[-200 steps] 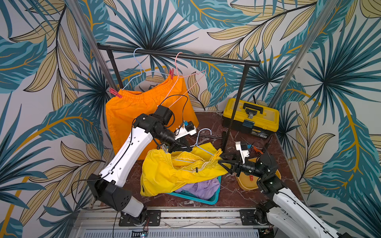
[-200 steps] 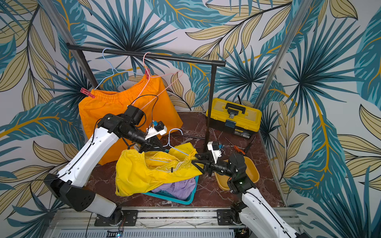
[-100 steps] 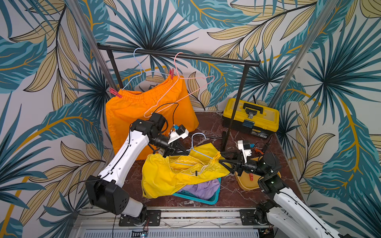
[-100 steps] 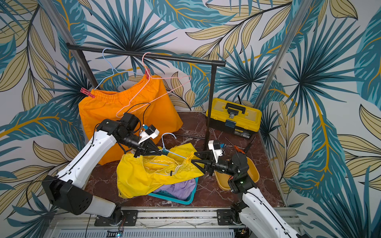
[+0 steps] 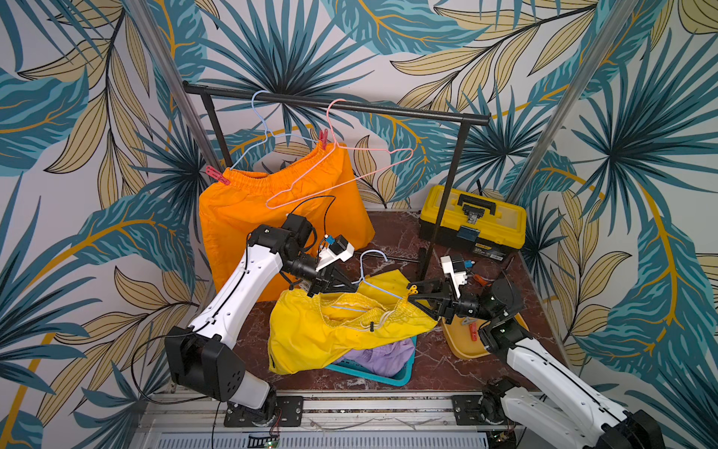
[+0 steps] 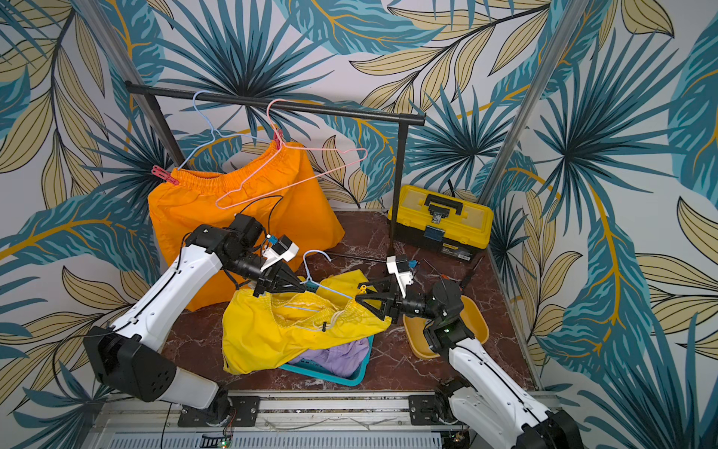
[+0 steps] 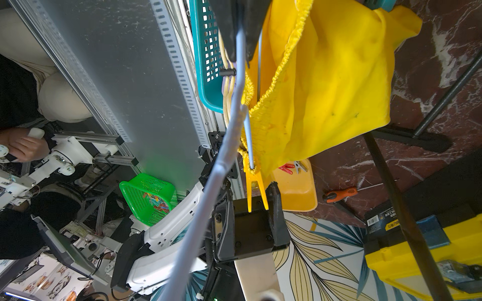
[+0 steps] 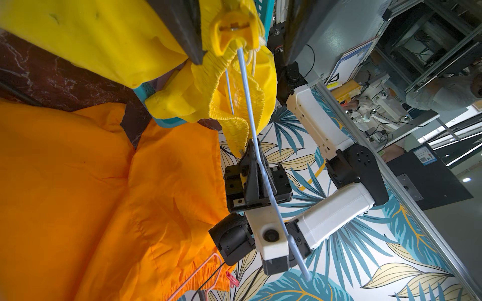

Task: Remove the clothespins securing shorts to the hanger
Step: Remove the clothespin from the hanger.

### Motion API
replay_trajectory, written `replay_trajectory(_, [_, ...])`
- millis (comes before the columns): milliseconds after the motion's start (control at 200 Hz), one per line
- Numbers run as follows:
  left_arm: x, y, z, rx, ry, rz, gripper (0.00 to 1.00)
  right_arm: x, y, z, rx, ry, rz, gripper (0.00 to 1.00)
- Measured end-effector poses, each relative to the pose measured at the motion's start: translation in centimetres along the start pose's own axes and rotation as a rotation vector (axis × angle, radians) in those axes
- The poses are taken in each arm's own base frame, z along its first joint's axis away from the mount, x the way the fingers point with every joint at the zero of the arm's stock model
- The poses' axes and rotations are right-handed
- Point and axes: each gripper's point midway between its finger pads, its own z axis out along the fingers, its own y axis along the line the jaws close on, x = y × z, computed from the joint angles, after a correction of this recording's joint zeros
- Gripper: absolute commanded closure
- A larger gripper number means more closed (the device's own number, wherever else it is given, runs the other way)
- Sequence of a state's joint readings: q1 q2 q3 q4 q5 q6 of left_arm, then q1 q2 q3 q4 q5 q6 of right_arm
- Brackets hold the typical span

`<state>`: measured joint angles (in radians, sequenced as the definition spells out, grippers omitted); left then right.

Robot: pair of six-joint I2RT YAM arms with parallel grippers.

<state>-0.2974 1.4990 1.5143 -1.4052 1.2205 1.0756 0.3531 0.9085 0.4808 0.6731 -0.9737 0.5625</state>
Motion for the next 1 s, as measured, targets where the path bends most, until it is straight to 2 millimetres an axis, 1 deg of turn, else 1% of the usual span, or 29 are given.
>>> replay_trajectory(85, [-0.01,0.0,0.0,0.0,0.0,0.002,1.0,-0.24,0.15,0.06,-0.01,-0.008,-0.005,0.59])
replay_trajectory(250, [-0.01,-0.01,0.0,0.0,-0.001,0.003,1.0,-0.55,0.35,0.07,-0.018,-0.018,-0.005,0.63])
replay_trajectory(350, [-0.05,-0.03,0.0,0.001,-0.003,0.007,1.0,-0.57,0.36,0.07,-0.019,-0.019,-0.002,0.69])
replay_trajectory(686, [-0.06,-0.05,-0.01,0.001,-0.003,0.011,1.0,0.04,0.06,0.0,-0.004,0.001,0.018,0.7])
replay_trajectory(741, [-0.06,-0.05,-0.01,0.001,-0.003,0.011,1.0,0.2,0.1,-0.09,-0.002,0.004,0.015,0.74])
replay_trajectory(821, [-0.08,-0.06,-0.01,0.002,-0.004,0.011,1.0,0.36,0.19,-0.2,0.001,0.008,0.01,0.82])
replay_trajectory(906, [-0.06,-0.06,-0.01,0.001,-0.003,0.011,1.0,0.37,0.23,-0.27,0.005,0.007,0.0,1.0])
replay_trajectory(1001, [0.0,-0.03,-0.01,-0.001,0.001,0.01,1.0,0.3,0.18,-0.33,0.011,0.004,-0.004,1.0])
